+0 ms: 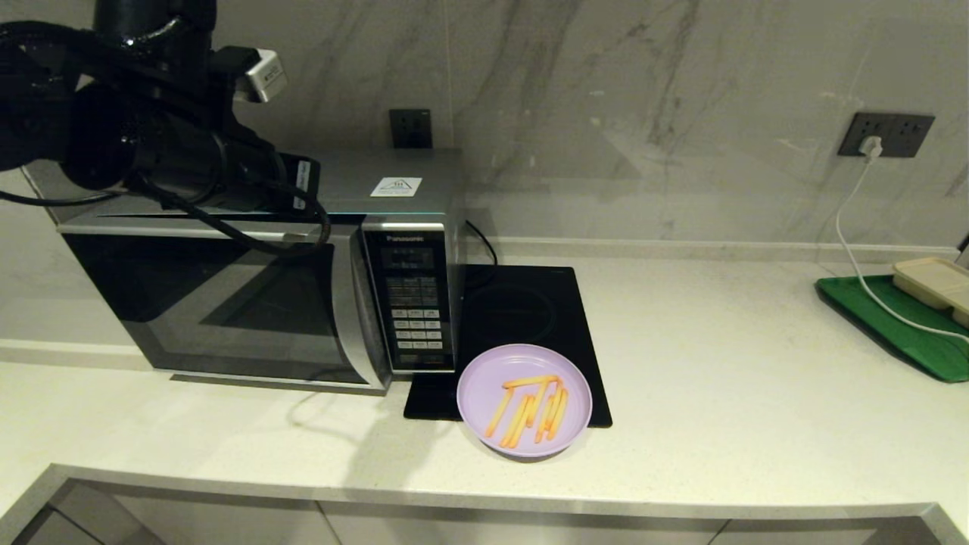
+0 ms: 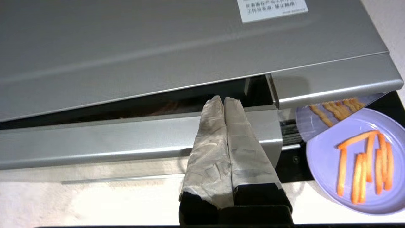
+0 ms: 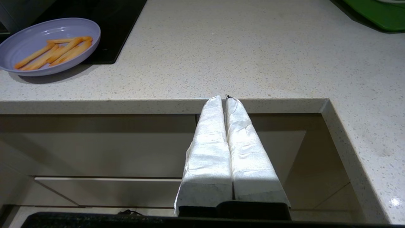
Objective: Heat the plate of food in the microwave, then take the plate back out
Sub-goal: Open the microwave oven
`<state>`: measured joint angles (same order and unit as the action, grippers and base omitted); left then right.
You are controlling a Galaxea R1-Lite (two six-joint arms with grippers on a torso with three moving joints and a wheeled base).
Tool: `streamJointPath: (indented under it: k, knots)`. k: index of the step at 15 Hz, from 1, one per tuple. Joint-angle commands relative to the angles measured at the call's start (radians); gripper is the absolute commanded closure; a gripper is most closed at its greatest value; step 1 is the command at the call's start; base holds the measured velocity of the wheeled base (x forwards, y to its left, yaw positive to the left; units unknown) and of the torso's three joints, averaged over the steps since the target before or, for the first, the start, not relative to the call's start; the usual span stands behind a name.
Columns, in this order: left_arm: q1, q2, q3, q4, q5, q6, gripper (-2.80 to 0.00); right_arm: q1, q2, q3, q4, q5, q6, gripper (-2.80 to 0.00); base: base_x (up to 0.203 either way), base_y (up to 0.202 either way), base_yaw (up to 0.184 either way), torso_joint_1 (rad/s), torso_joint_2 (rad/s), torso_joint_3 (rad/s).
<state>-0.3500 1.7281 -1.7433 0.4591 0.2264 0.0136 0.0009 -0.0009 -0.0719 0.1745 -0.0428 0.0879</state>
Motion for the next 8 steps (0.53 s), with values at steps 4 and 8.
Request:
streamJointPath:
  k: [4,8]
  knots:
    - [0.016,0.093,-0.06,0.007,0.004,-0.028,0.0,0.0,0.001,0.0,0.002,0.0,0.001,0.0,0.0,0.0,0.0,0.0,0.0,0.0]
    - [0.017,0.117,-0.059,-0.007,0.004,-0.03,0.0,-0.001,0.001,0.0,0.0,0.0,0.0,0.0,0.0,0.0,0.0,0.0,0.0,0.0]
